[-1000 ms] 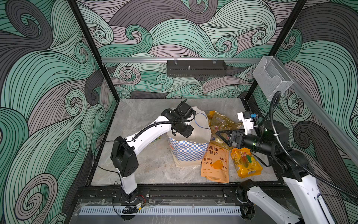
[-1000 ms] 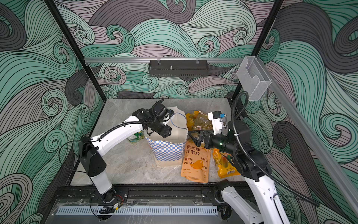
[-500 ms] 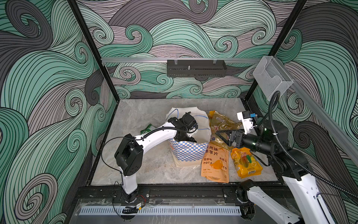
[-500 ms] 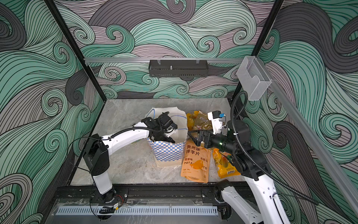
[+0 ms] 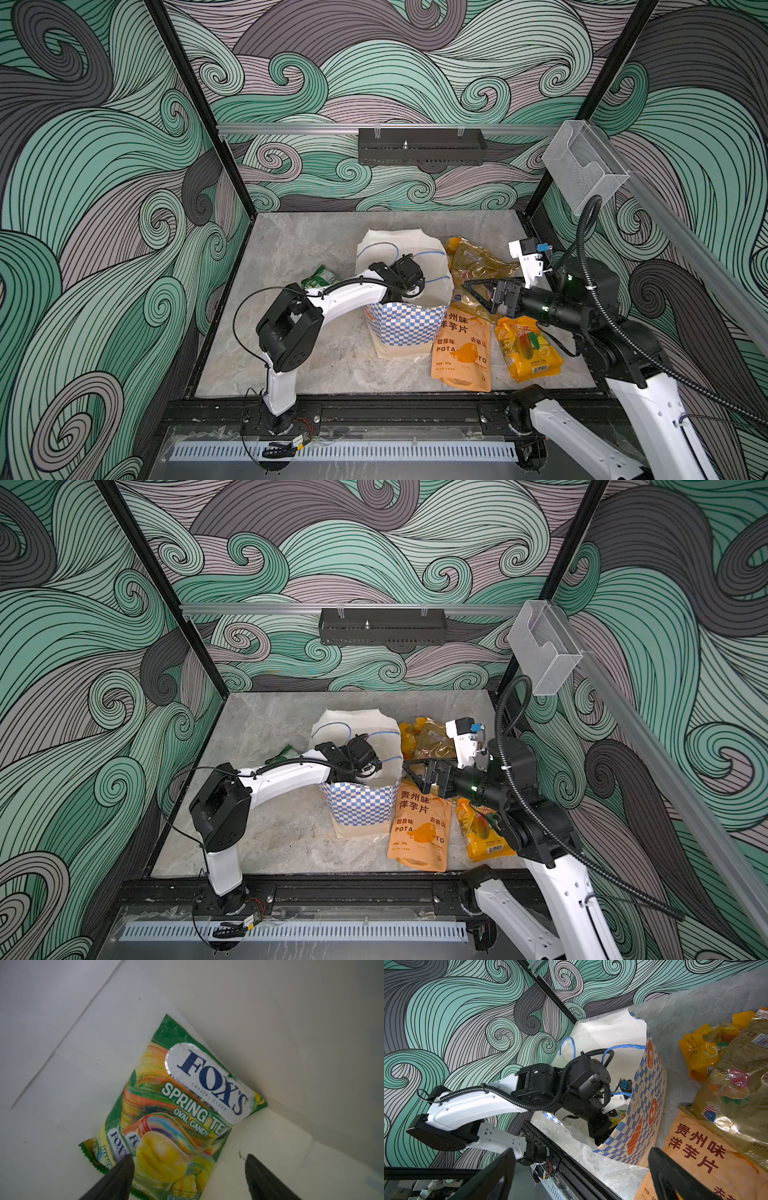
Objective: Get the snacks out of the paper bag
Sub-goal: 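Close the left gripper on the Fox's Spring Tea packets at the bag bottom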
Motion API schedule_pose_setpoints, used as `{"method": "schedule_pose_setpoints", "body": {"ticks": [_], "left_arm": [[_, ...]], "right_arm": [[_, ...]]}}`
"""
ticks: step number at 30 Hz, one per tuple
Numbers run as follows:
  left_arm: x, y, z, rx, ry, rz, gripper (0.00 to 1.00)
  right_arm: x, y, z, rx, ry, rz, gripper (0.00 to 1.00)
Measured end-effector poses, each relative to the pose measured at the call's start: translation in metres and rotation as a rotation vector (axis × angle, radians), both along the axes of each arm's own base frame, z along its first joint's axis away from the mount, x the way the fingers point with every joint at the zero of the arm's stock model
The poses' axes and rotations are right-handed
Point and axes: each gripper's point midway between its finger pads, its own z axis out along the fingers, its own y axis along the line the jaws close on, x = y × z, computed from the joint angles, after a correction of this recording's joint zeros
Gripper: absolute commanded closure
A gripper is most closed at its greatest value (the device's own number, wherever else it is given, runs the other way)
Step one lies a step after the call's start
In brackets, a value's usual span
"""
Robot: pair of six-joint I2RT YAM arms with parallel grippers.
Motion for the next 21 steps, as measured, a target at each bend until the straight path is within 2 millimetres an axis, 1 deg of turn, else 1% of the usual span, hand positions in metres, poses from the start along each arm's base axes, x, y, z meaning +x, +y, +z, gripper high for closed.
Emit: {"method": "schedule_pose_setpoints", "body": {"ticks": [5, 12, 15, 21], "left_arm": [[-0.004, 0.003, -0.019, 0.047, 0.010, -0.019, 0.13], [-0.001, 0.001, -0.022, 0.054, -0.018, -0.024, 0.13], [0.002, 0.001, -0.022, 0.055, -0.031, -0.024, 0.16], [0.005, -0.002, -0.028, 0.045, -0.045, -0.022, 0.18]], "right_arm": [[0.000, 0.000, -0.002, -0.002, 0.005, 0.001, 0.00], [0.001, 0.000, -0.003, -0.003, 0.009, 0.001, 0.00], [0.001, 0.000, -0.003, -0.003, 0.009, 0.001, 0.00], [0.001, 0.000, -0.004, -0.004, 0.010, 0.001, 0.00]]}}
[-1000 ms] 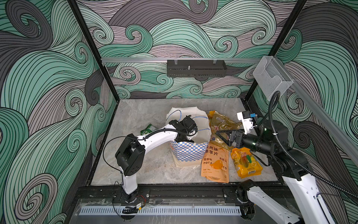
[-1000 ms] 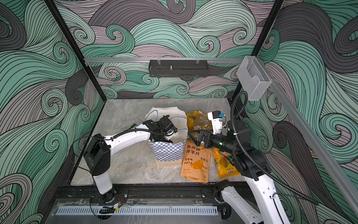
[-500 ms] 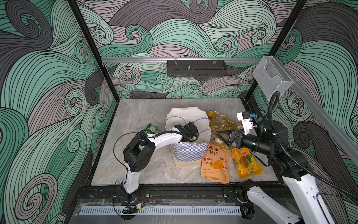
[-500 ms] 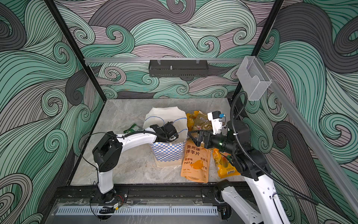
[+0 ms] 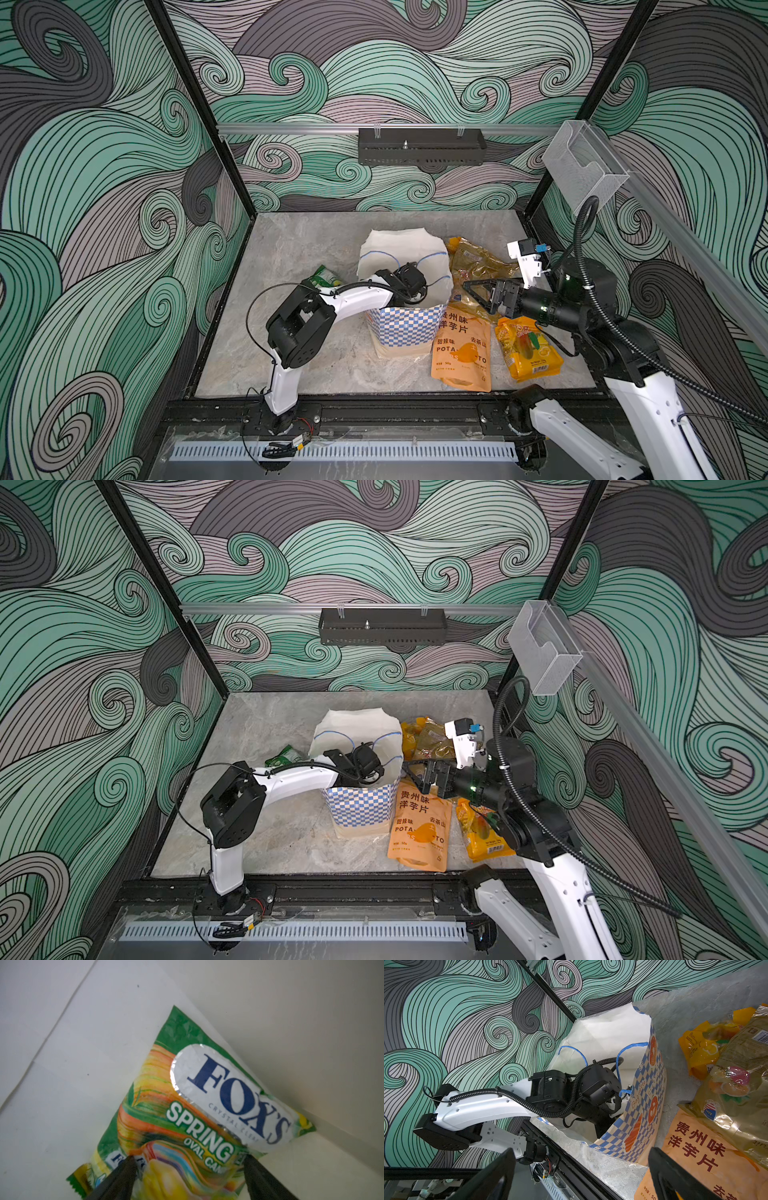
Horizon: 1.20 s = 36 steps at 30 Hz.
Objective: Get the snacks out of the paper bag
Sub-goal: 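Close the left gripper on the Fox's Spring Tea packets at the bag bottom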
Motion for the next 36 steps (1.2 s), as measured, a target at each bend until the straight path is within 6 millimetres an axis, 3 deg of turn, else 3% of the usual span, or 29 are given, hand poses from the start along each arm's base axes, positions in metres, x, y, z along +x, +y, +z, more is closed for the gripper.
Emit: {"method": "schedule_pose_setpoints", "body": {"ticks": [5, 11, 14, 19, 26, 36], "left_arm": [[0.001, -0.004, -0.005, -0.015, 0.000, 0.002, 0.22], [0.003, -0.003, -0.008, -0.011, -0.008, 0.009, 0.38], [0.003, -0.003, -0.009, -0.010, -0.009, 0.009, 0.49], [0.004, -0.004, -0.008, -0.015, -0.011, 0.007, 0.76], [0.005, -0.006, -0.004, -0.019, -0.013, 0.012, 1.00], [0.006, -0.001, 0.003, 0.005, -0.030, 0.014, 1.00]], "right_arm": [[0.000, 0.000, -0.002, -0.002, 0.004, 0.000, 0.00], [0.001, 0.000, -0.002, -0.002, 0.006, 0.000, 0.00], [0.000, 0.000, -0.002, -0.001, 0.006, 0.001, 0.00], [0.000, 0.001, -0.002, -0.001, 0.009, 0.003, 0.00], [0.000, 0.001, -0.003, -0.001, 0.010, 0.004, 0.01], [0.002, 0.002, -0.004, -0.005, 0.018, 0.002, 0.00]]}}
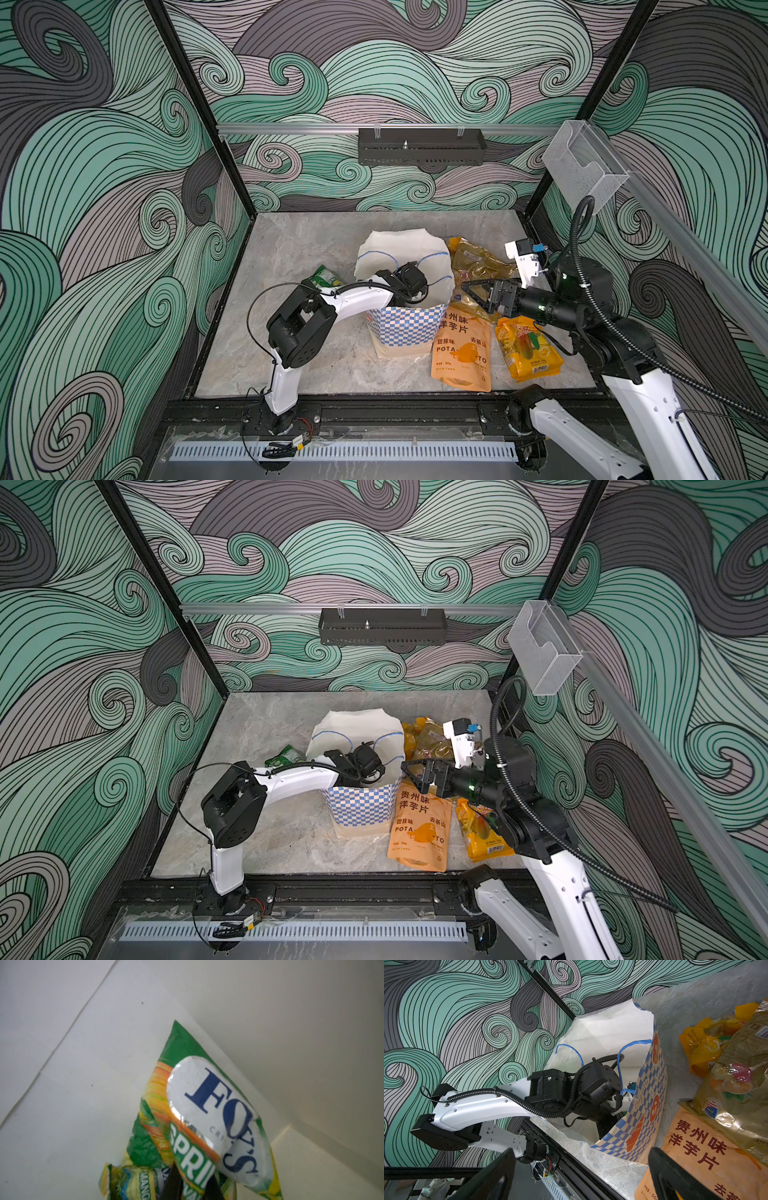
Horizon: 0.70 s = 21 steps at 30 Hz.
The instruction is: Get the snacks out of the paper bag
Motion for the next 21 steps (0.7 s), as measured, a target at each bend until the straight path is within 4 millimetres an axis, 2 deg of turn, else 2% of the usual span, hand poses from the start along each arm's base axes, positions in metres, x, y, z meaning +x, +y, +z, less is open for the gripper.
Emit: {"method": "schedule_pose_setpoints", "body": {"ticks": [8, 12, 16, 21], "left_arm": [[0.003, 0.008, 0.017, 0.038, -0.036, 0.004, 1.00], [0.010, 0.007, 0.041, 0.021, -0.084, 0.003, 1.00], [0.018, 0.003, 0.066, -0.010, -0.137, 0.002, 1.00], [0.022, 0.004, 0.085, -0.018, -0.181, 0.000, 1.00]], "right_arm": [[0.005, -0.001, -0.017, -0.089, 0.078, -0.018, 0.00], [0.002, 0.003, -0.020, -0.145, 0.093, -0.001, 0.01], [-0.003, 0.009, -0.013, -0.215, 0.064, 0.024, 0.00], [-0.006, 0.014, -0.017, -0.307, 0.038, 0.044, 0.00]]}}
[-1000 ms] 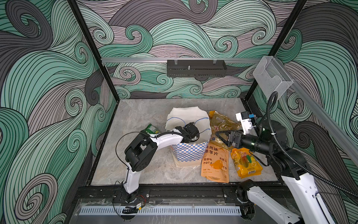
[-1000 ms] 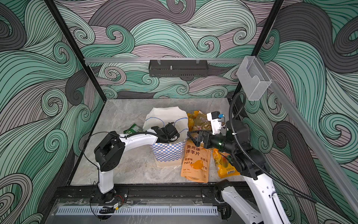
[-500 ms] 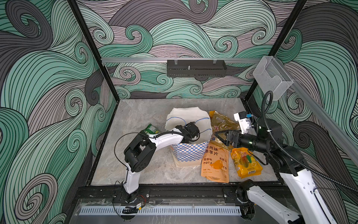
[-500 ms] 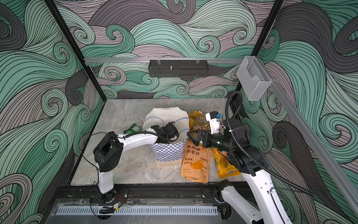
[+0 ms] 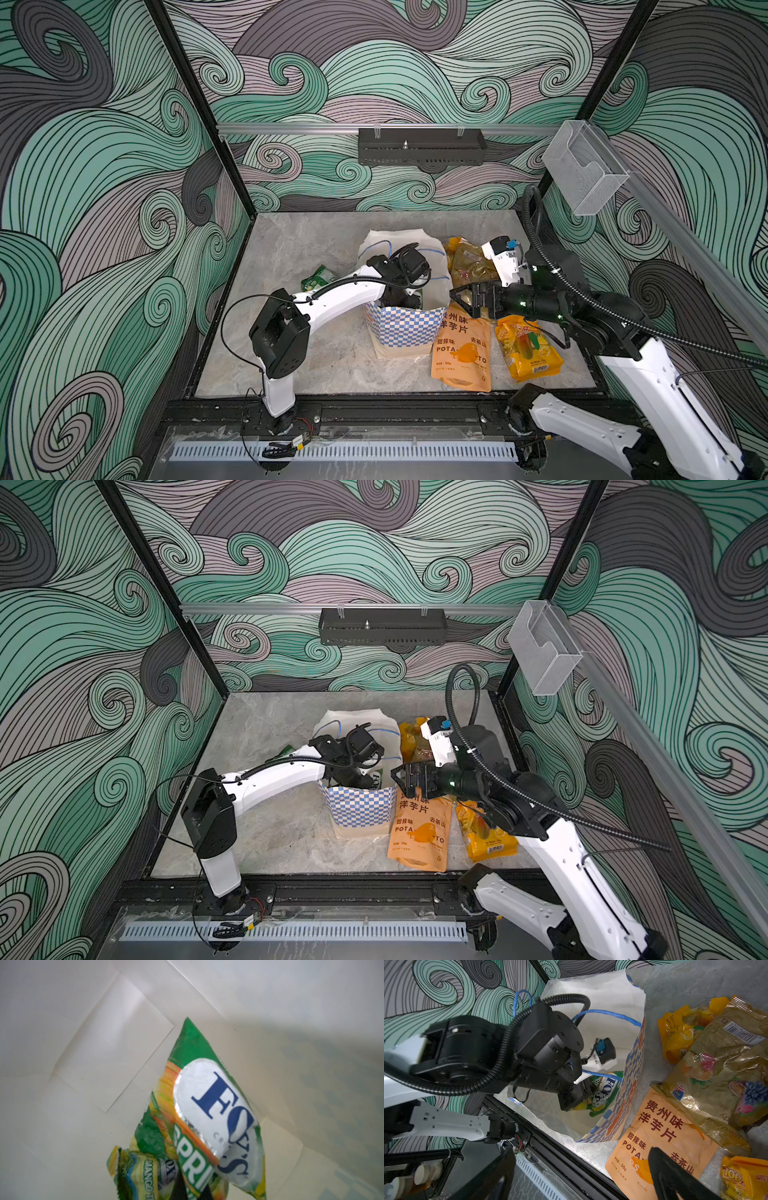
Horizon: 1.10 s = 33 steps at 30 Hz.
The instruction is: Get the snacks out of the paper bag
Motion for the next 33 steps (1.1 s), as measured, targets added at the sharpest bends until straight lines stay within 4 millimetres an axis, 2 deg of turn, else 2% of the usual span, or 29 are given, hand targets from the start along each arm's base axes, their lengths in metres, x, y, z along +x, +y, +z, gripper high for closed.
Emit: {"method": "schedule_pose_setpoints", "body": {"ticks": [6, 17, 26, 33], "left_arm": [[0.004, 0.004, 0.020, 0.001, -0.042, 0.000, 1.00], [0.027, 0.014, 0.070, 0.049, -0.205, -0.008, 1.00], [0.028, 0.038, 0.076, 0.203, -0.205, -0.016, 1.00], [0.027, 0.048, 0.070, 0.264, -0.172, -0.020, 1.00]], "right_arm": [[0.000, 0.000, -0.007, -0.059, -0.009, 0.001, 0.00], [0.000, -0.002, 0.000, -0.045, -0.047, -0.006, 0.00], [0.003, 0.001, -0.003, -0.043, -0.052, -0.002, 0.00], [0.014, 0.032, -0.006, 0.032, -0.117, 0.101, 0.00]]}}
